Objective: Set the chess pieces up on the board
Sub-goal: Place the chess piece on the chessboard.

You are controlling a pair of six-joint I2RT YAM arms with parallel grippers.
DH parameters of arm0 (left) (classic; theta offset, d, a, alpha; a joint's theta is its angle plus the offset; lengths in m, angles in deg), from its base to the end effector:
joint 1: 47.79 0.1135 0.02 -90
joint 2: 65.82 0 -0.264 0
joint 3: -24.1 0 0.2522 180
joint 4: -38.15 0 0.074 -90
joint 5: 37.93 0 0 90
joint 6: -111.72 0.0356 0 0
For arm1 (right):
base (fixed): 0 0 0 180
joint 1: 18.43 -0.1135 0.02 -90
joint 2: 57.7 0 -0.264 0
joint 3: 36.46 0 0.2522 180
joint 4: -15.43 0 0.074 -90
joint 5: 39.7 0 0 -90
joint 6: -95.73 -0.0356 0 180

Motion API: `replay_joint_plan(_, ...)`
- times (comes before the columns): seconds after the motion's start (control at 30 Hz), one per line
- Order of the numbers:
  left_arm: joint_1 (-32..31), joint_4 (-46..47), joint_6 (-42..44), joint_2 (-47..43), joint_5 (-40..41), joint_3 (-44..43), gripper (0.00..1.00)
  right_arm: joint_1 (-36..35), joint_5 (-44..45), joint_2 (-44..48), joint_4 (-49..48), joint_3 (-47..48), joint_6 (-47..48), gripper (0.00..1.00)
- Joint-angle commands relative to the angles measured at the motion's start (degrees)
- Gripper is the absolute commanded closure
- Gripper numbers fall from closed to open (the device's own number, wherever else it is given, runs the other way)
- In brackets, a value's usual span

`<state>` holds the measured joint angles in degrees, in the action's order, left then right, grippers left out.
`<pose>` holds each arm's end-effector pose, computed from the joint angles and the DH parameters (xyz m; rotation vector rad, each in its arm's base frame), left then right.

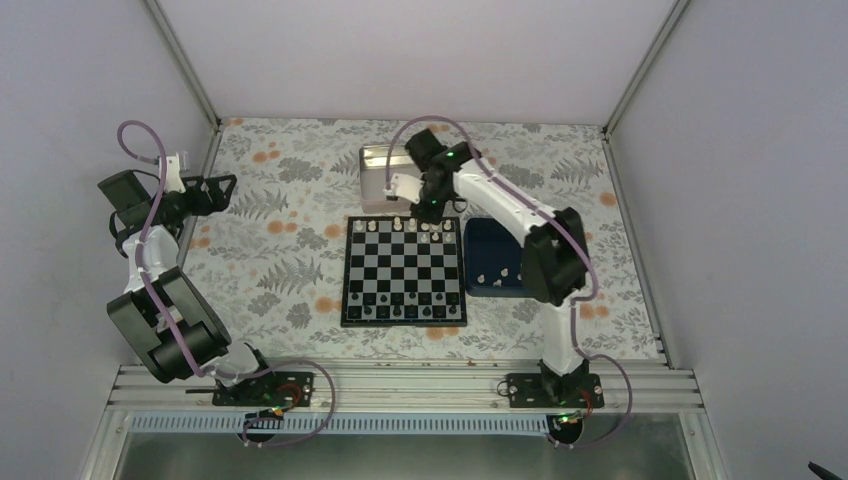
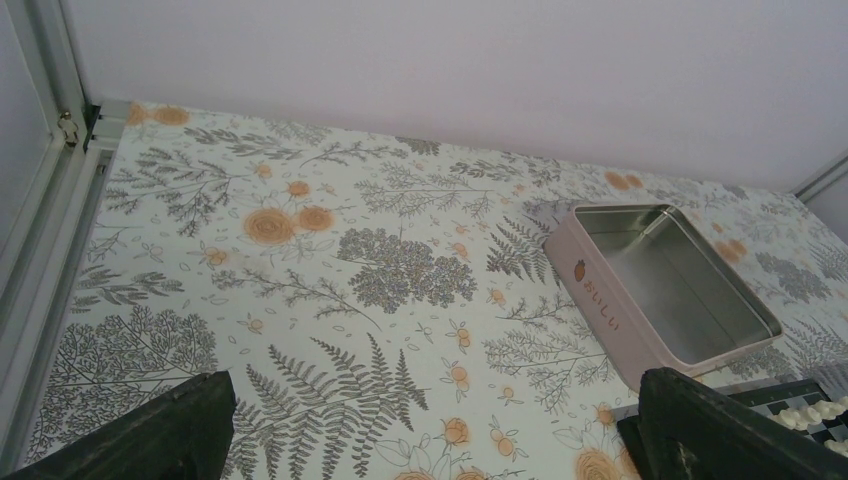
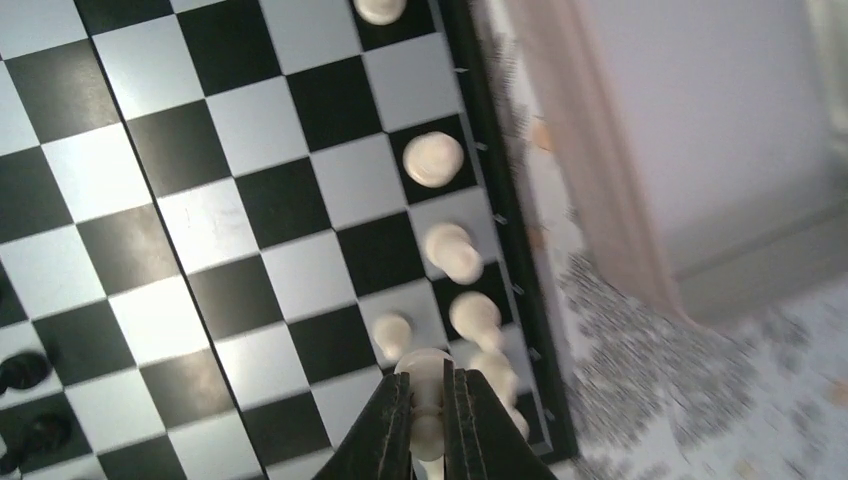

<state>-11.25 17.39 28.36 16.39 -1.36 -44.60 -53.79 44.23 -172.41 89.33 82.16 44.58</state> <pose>0.2646 0.1605 0.2625 -0.0017 1.9471 -0.5145 0.3399 0.2458 0.2677 -1.7018 2.2066 0.1327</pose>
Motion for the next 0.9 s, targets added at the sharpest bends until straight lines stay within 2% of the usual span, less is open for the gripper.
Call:
replay_joint_plan(0.0, 0.5, 0.4, 0.4, -0.4, -0.8, -0.4, 0.0, -2.8, -0.8, -6.2, 2.0, 2.9, -1.3, 0.92)
replay_joint_plan(0.33, 0.5, 0.4, 0.4, -0.2, -0.6, -0.5, 0.0, -4.3, -0.5, -11.9, -1.5, 2.7, -1.9, 0.92)
replay_joint_plan(0.87, 0.5, 0.7, 0.4, -0.2, -0.8, -0.3, 0.0, -4.2, 1.3, -14.2, -3.6, 2.0, -2.0, 0.91)
